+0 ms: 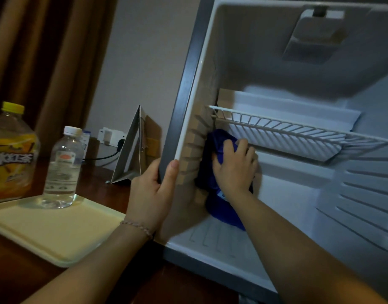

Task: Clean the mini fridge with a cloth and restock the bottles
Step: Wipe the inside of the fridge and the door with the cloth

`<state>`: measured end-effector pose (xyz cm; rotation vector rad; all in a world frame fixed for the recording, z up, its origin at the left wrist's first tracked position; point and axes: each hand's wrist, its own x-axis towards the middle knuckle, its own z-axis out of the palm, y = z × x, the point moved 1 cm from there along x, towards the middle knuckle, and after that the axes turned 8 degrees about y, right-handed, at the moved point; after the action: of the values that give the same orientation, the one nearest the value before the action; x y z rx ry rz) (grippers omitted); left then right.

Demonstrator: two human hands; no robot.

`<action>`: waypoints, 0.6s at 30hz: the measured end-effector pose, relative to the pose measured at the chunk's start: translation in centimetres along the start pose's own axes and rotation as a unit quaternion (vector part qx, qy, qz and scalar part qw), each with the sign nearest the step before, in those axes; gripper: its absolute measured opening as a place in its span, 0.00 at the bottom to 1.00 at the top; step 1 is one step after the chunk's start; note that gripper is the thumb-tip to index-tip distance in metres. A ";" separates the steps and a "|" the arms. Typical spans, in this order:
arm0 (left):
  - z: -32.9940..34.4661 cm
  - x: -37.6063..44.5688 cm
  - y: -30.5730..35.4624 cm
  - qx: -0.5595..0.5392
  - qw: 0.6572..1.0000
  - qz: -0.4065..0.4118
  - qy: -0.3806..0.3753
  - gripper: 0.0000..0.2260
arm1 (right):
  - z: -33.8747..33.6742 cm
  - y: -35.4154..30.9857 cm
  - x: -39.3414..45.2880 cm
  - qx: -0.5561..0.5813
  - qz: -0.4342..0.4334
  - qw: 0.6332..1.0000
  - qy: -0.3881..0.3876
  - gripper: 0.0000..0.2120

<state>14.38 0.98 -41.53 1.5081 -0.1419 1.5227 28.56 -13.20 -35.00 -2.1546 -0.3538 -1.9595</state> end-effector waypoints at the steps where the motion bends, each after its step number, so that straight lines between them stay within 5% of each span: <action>1: 0.0 0.0 -0.1 0.000 1.000 -0.001 0.000 0.19 | 0.0 0.4 -0.1 -0.006 -0.017 1.000 -0.001 0.20; 7: -0.1 0.1 -0.1 0.011 1.000 0.000 -0.004 0.18 | 0.2 3.0 -0.8 -0.016 -0.113 0.993 -0.037 0.24; 18: 0.0 -0.1 0.5 0.022 1.000 -0.011 -0.016 0.15 | -3.9 9.1 1.8 0.022 -0.042 0.994 -0.100 0.19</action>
<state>13.99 0.66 -41.39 1.5640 -0.1111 1.4932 27.88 -22.95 -32.77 -2.3497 -0.5227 -1.7622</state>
